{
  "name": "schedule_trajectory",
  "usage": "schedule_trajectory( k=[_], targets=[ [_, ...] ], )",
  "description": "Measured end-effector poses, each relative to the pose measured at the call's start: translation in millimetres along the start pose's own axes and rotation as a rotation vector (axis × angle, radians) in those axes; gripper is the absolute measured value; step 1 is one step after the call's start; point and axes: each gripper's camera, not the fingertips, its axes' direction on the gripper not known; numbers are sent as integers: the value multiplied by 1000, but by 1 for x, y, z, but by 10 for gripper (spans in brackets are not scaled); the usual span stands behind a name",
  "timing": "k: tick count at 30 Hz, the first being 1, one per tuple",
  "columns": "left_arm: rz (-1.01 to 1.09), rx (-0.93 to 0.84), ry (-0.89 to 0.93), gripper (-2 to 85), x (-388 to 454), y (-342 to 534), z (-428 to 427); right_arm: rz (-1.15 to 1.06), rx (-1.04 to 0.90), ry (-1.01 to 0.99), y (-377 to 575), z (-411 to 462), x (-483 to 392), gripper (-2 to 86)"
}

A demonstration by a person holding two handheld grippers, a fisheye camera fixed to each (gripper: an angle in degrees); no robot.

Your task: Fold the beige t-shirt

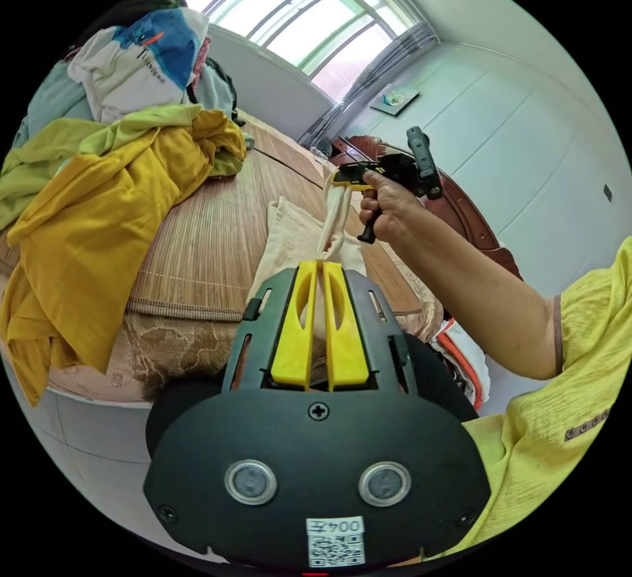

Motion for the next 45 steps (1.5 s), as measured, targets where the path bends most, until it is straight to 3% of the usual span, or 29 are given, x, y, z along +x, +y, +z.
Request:
schedule_trajectory(
  k=[6,13,18,22,26,31,45],
  targets=[
    [-224,-73,56,17,-74,-12,10,-92,-30,87,26,40,-39,38],
    [-249,-96,28,17,-100,-30,11,-214,-174,114,43,63,-67,53],
    [-301,-110,44,16,-133,-39,13,-291,-28,93,58,-8,-48,58],
    [-328,-116,48,16,-149,-45,15,-602,73,-152,141,-107,0,13],
    [-355,-109,66,17,-164,-49,14,-803,53,-90,283,-165,54,29],
    [-386,-101,82,18,-178,-54,13,-884,-1,23,383,-185,90,46],
    [-431,-103,59,16,-187,-69,13,-1010,13,127,398,-232,112,46]
  ],
)
